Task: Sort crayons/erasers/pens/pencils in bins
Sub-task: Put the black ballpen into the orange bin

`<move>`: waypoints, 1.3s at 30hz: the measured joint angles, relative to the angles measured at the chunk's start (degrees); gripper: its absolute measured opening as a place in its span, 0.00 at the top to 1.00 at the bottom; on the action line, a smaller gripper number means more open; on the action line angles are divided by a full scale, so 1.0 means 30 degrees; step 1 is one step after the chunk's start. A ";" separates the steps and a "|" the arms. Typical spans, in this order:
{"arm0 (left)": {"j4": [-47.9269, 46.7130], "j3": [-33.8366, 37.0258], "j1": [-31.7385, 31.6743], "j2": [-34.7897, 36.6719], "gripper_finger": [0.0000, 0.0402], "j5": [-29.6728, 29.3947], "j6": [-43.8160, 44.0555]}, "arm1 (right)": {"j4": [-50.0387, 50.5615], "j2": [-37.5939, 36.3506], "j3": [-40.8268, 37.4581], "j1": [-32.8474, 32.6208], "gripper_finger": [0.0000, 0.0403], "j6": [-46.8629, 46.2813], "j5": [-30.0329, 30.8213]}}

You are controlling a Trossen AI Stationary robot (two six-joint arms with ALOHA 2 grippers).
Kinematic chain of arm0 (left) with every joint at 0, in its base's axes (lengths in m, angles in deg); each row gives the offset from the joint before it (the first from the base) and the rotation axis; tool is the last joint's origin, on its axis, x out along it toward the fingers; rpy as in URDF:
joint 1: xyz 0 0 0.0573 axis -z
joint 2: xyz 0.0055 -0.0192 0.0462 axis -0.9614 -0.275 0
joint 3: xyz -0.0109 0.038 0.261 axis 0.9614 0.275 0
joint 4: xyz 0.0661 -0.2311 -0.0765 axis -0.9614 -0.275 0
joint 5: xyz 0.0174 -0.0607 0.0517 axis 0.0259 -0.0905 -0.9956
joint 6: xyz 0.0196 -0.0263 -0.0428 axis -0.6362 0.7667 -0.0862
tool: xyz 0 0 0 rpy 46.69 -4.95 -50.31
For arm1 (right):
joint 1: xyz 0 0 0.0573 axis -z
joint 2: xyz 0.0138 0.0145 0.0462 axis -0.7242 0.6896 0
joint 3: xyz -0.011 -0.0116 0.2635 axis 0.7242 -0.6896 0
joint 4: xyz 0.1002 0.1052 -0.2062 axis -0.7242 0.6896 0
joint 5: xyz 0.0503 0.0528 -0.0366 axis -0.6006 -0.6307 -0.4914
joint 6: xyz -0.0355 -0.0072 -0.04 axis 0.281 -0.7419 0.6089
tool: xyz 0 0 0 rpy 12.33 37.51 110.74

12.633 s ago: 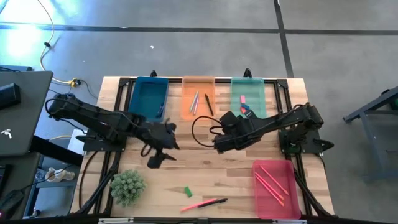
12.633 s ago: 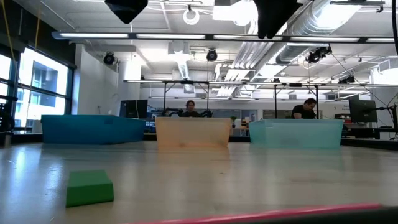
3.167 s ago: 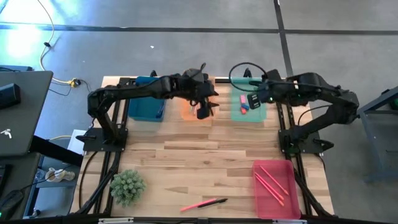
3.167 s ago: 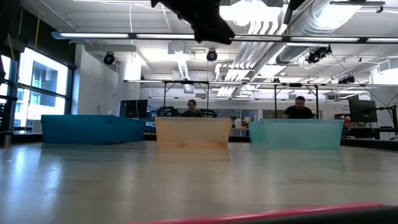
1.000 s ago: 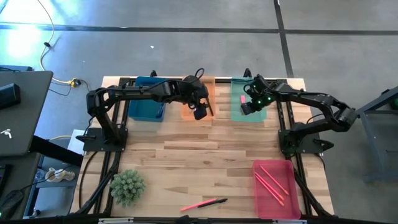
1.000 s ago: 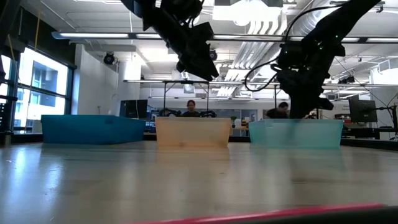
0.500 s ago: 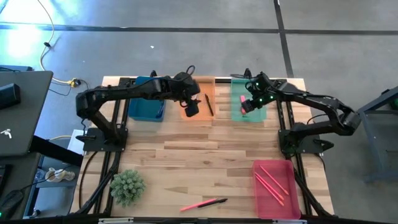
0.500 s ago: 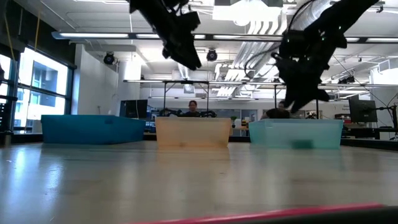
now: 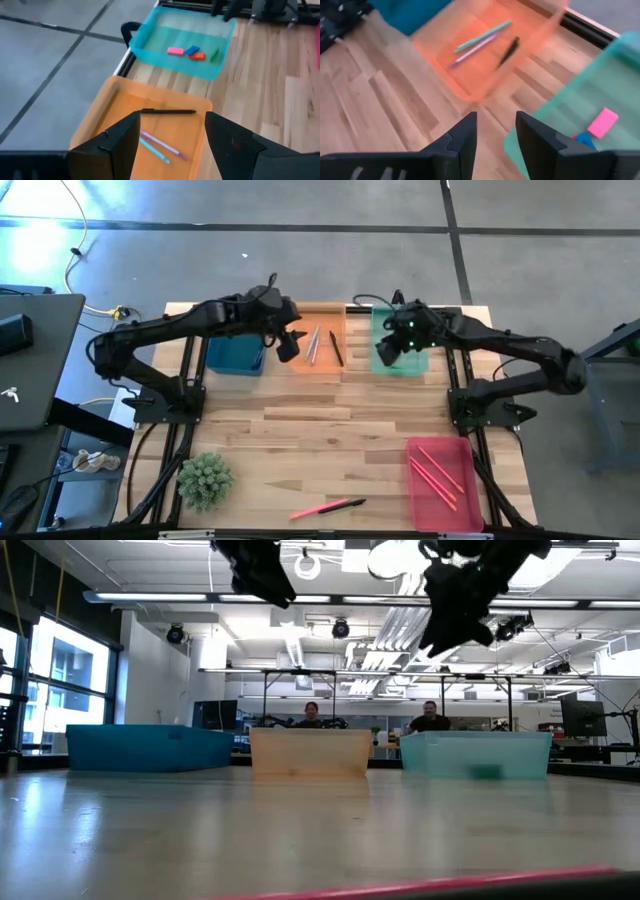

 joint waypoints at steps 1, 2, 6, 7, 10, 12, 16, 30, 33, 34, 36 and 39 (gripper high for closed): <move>-0.0153 0.0000 -0.0001 0.0063 0.47 -0.0111 0.0002 | 0.0077 0.0036 0.0222 -0.0627 0.68 -0.0125 0.0490; -0.0405 0.0000 0.0012 0.0088 0.47 -0.0152 0.0000 | 0.0200 0.0088 0.0440 -0.1227 0.68 -0.0235 0.0950; -0.1435 0.0007 0.0085 -0.0053 0.47 -0.0147 0.0007 | 0.0386 0.0374 0.1331 -0.3657 0.68 -0.0692 0.2652; -0.1622 0.0013 0.0156 -0.0160 0.47 -0.0134 0.0000 | 0.0521 0.0486 0.1568 -0.4218 0.68 -0.0876 0.3076; -0.1048 0.0754 0.0474 -0.0237 0.47 -0.0123 0.0061 | 0.0793 0.1043 0.2454 -0.5971 0.68 -0.1480 0.4310; -0.0150 0.1717 0.0830 -0.0198 0.47 -0.0123 0.0499 | 0.1047 0.1478 0.3069 -0.7049 0.68 -0.1932 0.5063; 0.0110 0.3259 0.1469 -0.0152 0.47 -0.0084 0.0852 | 0.2191 0.2715 0.4325 -0.8845 0.68 -0.2966 0.5918; -0.1826 0.4284 0.3611 -0.0124 0.47 -0.0239 0.3257 | 0.7163 0.7917 0.9303 -1.3202 0.68 -0.4854 0.5753; -0.3261 0.4284 0.3911 -0.0124 0.47 -0.0630 0.4277 | 0.7982 0.8888 1.0204 -1.3885 0.68 -0.4123 0.5649; -0.3789 0.4284 0.4010 -0.0124 0.47 -0.0846 0.4713 | 0.8109 0.9193 1.0412 -1.4111 0.68 -0.3893 0.5544; -0.4712 0.4284 0.4244 -0.0124 0.47 -0.1264 0.5594 | 0.8249 0.9654 1.0637 -1.4565 0.68 -0.3353 0.4980; -0.5716 0.4284 0.4609 -0.0124 0.47 -0.1936 0.6768 | 0.8188 1.0233 1.0703 -1.5223 0.68 -0.2736 0.3866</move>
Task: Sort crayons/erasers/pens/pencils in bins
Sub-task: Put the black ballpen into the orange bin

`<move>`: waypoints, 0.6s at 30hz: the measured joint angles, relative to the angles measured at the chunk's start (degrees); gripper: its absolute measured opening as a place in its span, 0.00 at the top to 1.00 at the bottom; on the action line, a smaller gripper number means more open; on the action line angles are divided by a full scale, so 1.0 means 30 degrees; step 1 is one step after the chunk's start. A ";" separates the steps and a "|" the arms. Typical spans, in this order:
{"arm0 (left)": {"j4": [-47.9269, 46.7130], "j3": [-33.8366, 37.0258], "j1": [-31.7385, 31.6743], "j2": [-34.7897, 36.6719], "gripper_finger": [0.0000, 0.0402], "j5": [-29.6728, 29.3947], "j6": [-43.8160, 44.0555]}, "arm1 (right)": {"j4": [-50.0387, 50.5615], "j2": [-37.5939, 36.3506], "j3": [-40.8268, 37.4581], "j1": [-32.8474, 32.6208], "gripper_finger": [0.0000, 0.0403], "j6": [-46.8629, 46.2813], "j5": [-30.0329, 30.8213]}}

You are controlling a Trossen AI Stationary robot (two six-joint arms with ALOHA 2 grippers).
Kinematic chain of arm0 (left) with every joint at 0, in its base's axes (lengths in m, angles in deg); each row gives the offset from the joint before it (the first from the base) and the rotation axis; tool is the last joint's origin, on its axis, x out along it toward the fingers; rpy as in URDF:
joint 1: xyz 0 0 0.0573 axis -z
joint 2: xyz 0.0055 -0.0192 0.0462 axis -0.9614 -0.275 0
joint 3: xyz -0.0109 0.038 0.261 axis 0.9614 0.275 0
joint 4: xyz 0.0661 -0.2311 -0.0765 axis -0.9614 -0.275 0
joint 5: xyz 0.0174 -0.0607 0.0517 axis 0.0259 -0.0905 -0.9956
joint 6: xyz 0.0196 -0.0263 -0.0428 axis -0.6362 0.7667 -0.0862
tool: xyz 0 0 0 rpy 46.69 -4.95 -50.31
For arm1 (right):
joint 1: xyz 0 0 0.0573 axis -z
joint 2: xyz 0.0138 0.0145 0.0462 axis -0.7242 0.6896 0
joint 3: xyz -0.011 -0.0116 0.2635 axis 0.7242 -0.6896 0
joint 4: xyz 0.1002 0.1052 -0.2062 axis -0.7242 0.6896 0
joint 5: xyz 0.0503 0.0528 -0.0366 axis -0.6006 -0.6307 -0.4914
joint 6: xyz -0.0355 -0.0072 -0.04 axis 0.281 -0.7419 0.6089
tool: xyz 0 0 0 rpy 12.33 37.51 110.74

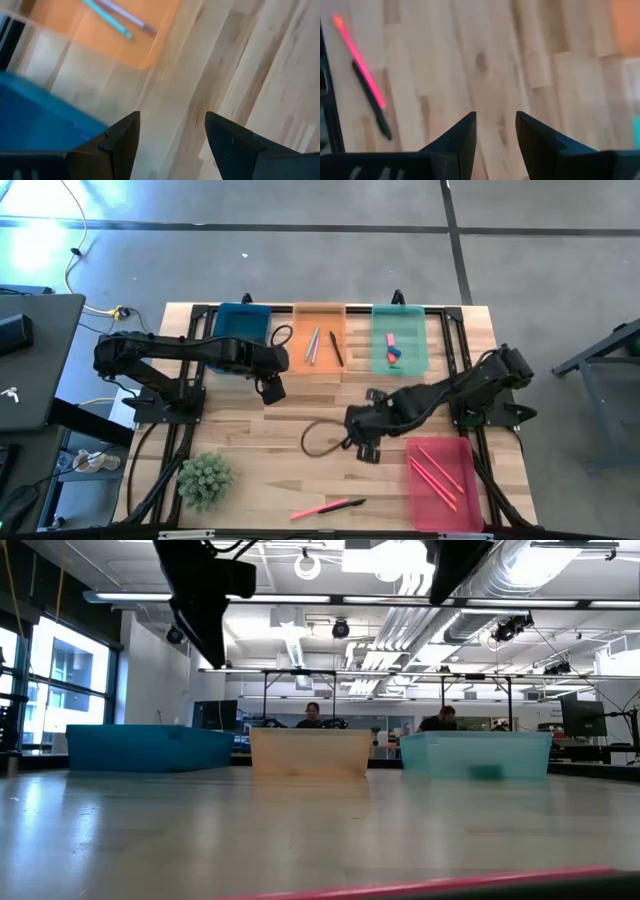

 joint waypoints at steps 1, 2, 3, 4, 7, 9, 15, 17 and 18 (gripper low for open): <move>-0.0328 0.0000 0.0126 0.0000 0.47 -0.0164 0.0339 | 0.0004 0.0198 0.0000 -0.0230 0.68 0.0193 -0.0220; -0.0627 0.0000 0.0258 0.0000 0.47 -0.0283 0.0741 | 0.0011 0.0392 0.0000 -0.0471 0.68 0.0292 -0.0419; -0.0883 0.0000 0.0392 0.0000 0.47 -0.0394 0.1089 | 0.0018 0.0549 0.0000 -0.0726 0.68 0.0359 -0.0543; -0.1097 0.0000 0.0522 0.0000 0.47 -0.0441 0.1412 | -0.0004 0.0722 0.0000 -0.0964 0.68 0.0440 -0.0621; -0.1280 0.0000 0.0982 0.0000 0.47 -0.0455 0.2122 | -0.0066 0.1194 0.0000 -0.1694 0.68 0.1025 -0.0822; -0.1276 0.0000 0.1293 0.0000 0.47 -0.0459 0.2526 | -0.0160 0.1471 0.0000 -0.2200 0.68 0.1310 -0.0982; -0.1242 0.0000 0.2322 0.0000 0.47 -0.0372 0.4531 | -0.1307 0.2292 0.0000 -0.3599 0.68 0.2389 -0.1510; -0.1195 0.0000 0.2675 0.0000 0.47 -0.0391 0.5099 | -0.1857 0.2618 0.0000 -0.4002 0.68 0.2563 -0.1524; -0.1188 0.0000 0.2825 0.0000 0.47 -0.0441 0.5288 | -0.2162 0.2792 0.0000 -0.4195 0.68 0.2649 -0.1524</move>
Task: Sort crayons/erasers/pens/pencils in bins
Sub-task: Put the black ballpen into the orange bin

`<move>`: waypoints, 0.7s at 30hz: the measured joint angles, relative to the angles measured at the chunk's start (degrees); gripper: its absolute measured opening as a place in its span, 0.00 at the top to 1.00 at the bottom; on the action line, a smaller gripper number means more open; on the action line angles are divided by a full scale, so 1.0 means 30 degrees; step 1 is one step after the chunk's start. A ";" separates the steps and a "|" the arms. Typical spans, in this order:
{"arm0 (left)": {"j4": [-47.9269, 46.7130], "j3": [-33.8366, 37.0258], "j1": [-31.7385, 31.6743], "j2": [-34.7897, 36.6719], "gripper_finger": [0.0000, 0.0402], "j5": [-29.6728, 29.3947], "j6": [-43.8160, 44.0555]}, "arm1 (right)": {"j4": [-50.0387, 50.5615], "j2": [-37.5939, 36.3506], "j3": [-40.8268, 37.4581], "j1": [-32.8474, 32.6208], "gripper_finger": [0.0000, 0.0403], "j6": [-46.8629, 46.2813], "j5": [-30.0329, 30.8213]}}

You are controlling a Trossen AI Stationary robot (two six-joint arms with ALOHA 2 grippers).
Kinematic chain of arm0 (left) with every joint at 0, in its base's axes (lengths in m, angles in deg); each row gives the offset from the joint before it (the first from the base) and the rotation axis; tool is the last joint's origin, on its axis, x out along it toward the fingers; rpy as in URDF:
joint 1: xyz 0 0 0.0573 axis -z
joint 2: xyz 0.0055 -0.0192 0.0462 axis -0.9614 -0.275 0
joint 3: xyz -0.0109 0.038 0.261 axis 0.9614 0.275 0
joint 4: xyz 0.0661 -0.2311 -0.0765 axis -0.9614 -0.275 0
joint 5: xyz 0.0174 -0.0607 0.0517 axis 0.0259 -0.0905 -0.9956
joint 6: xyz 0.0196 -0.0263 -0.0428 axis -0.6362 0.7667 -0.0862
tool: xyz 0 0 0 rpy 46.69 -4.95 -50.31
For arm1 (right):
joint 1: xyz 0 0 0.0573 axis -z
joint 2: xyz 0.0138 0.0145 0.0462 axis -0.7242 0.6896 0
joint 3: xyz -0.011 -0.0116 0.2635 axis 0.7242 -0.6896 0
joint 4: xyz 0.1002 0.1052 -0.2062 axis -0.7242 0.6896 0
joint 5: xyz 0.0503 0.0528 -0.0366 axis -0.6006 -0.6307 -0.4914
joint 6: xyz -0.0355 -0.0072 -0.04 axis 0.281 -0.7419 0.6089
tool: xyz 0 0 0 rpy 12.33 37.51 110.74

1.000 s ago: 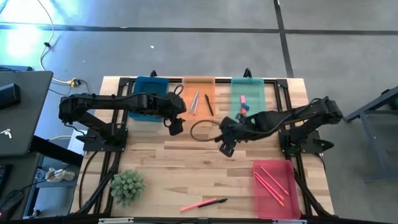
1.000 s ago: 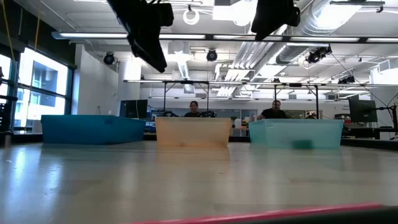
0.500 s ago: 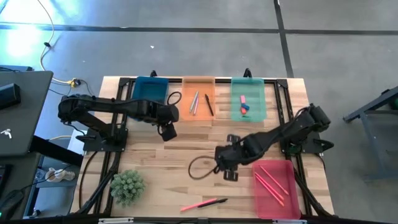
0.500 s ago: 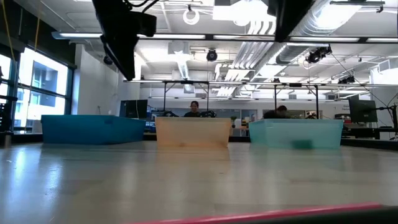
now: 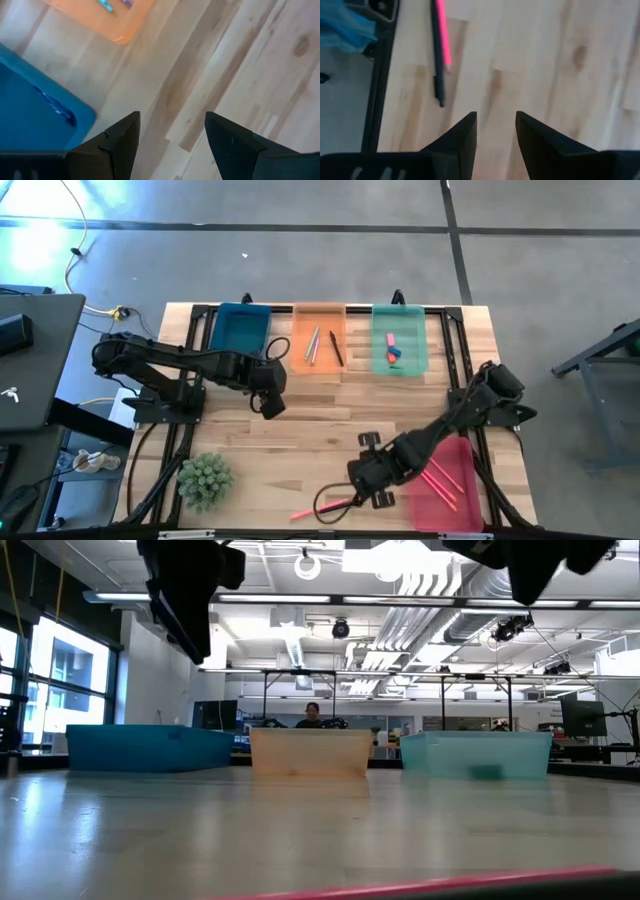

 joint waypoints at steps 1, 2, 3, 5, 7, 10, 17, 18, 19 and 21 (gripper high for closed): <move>0.0000 0.0000 0.0133 0.0000 0.47 -0.0033 0.0164 | -0.0260 0.0201 0.0000 -0.0180 0.68 0.0103 0.0000; 0.0001 0.0000 0.0267 0.0000 0.47 -0.0042 0.0321 | -0.0452 0.0396 0.0000 -0.0356 0.68 0.0200 -0.0007; 0.0016 0.0000 0.0366 0.0000 0.47 -0.0055 0.0436 | -0.0637 0.0582 0.0000 -0.0527 0.68 0.0230 -0.0010; 0.0036 0.0000 0.0518 0.0000 0.47 -0.0072 0.0462 | -0.1094 0.0987 0.0000 -0.0804 0.68 0.0230 -0.0031; 0.0044 0.0000 0.0650 0.0000 0.47 -0.0077 0.0461 | -0.1342 0.1392 0.0000 -0.1036 0.68 0.0222 -0.0095; 0.0051 0.0000 0.0716 0.0000 0.47 -0.0360 0.0461 | -0.1880 0.1879 0.0000 -0.1256 0.68 0.0118 -0.0356; 0.0066 0.0000 0.0709 0.0000 0.47 -0.0507 0.0359 | -0.2948 0.2556 0.0000 -0.1428 0.68 -0.0890 -0.0964; 0.0073 0.0000 0.0709 0.0000 0.47 -0.0507 0.0218 | -0.3043 0.2664 0.0000 -0.1428 0.68 -0.1033 -0.0988; 0.0073 0.0000 0.0709 0.0000 0.47 -0.0507 0.0050 | -0.3089 0.2811 0.0000 -0.1428 0.68 -0.1194 -0.1043; 0.0080 0.0000 0.0709 0.0000 0.47 -0.0507 -0.0136 | -0.3272 0.3099 0.0000 -0.1428 0.68 -0.1579 -0.1455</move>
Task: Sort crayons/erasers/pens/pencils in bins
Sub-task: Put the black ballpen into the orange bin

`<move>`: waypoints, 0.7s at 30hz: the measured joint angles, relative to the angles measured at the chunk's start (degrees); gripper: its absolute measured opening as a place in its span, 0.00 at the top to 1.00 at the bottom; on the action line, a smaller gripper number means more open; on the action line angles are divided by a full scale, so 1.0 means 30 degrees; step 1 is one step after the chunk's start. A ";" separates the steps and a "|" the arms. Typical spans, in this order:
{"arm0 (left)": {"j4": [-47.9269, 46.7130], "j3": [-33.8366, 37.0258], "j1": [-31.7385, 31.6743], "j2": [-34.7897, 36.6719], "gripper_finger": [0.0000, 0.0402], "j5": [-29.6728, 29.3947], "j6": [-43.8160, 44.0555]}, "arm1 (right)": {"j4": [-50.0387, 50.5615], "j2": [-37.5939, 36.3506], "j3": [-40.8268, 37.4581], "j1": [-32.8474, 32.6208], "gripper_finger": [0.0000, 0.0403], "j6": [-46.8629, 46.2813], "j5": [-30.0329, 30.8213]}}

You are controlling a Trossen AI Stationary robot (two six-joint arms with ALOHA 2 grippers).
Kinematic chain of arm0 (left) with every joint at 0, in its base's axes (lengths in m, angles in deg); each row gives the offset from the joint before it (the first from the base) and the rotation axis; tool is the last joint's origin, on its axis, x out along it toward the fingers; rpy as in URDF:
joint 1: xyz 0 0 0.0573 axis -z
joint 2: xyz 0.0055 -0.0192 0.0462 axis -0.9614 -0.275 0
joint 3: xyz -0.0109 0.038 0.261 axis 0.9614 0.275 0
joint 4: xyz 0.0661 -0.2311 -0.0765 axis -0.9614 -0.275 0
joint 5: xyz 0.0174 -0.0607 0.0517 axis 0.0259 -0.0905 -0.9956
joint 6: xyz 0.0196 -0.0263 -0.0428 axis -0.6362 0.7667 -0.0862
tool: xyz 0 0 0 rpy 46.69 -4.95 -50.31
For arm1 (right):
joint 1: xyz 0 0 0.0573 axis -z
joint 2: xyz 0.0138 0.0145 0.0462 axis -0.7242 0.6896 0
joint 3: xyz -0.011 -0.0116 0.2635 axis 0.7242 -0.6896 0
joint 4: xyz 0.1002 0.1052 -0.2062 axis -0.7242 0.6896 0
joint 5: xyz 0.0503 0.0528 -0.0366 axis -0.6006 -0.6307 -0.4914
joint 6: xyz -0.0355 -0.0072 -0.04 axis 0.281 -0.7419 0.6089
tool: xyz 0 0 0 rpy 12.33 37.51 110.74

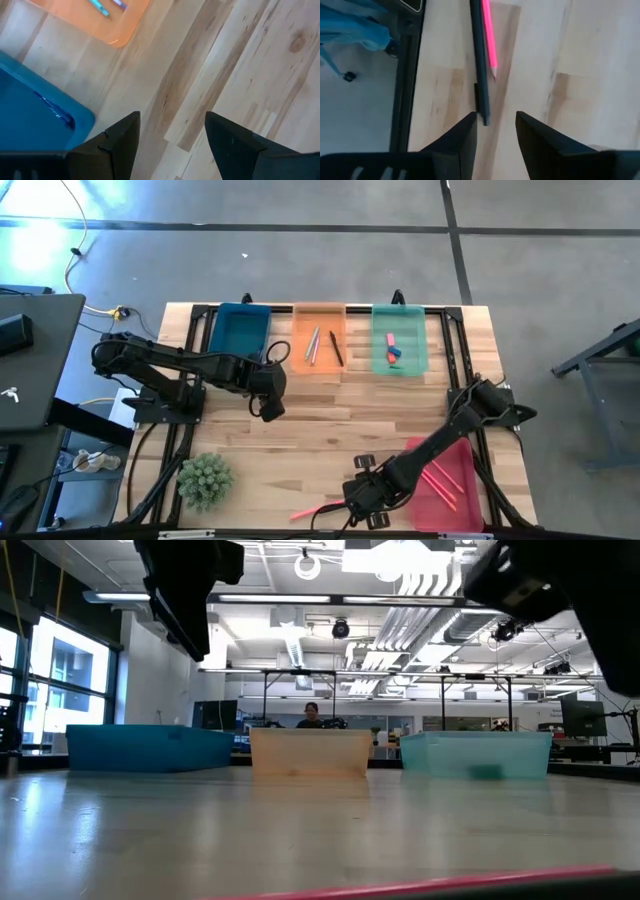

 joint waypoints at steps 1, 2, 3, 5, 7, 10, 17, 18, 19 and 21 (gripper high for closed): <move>0.0000 0.0000 0.0000 0.0000 0.47 0.0000 0.0000 | -0.0061 0.0133 0.0000 0.0000 0.68 -0.0252 -0.0186; 0.0000 0.0000 0.0000 0.0000 0.47 0.0000 -0.0017 | -0.0214 0.0234 0.0000 0.0007 0.68 -0.0380 -0.0361; 0.0000 0.0000 0.0000 0.0000 0.47 0.0000 -0.0047 | -0.0412 0.0320 0.0000 -0.0007 0.68 -0.0442 -0.0478; 0.0000 0.0000 0.0000 -0.0004 0.47 0.0000 -0.0062 | -0.0922 0.0517 0.0000 -0.0077 0.68 -0.0567 -0.0541; 0.0000 0.0000 0.0000 -0.0007 0.47 0.0000 -0.0066 | -0.1457 0.0776 0.0000 -0.0146 0.68 -0.0463 -0.0549; 0.0000 0.0000 0.0000 -0.0007 0.47 0.0000 -0.0066 | -0.1989 0.1232 0.0000 -0.0324 0.68 -0.0264 -0.0689; 0.0000 0.0000 0.0000 -0.0007 0.47 0.0014 -0.0423 | -0.1688 0.1627 -0.0015 -0.0648 0.68 -0.0304 -0.0097; 0.0020 0.0000 0.0000 -0.0007 0.47 0.0015 -0.0430 | -0.1632 0.1627 -0.0015 -0.0648 0.68 -0.0256 -0.0095; 0.0034 0.0000 0.0000 -0.0007 0.47 0.0015 -0.0430 | -0.1643 0.1627 -0.0015 -0.0648 0.68 -0.0253 -0.0080; 0.0054 0.0000 0.0000 -0.0007 0.47 0.0015 -0.0430 | -0.1630 0.1627 -0.0015 -0.0641 0.68 -0.0210 0.0190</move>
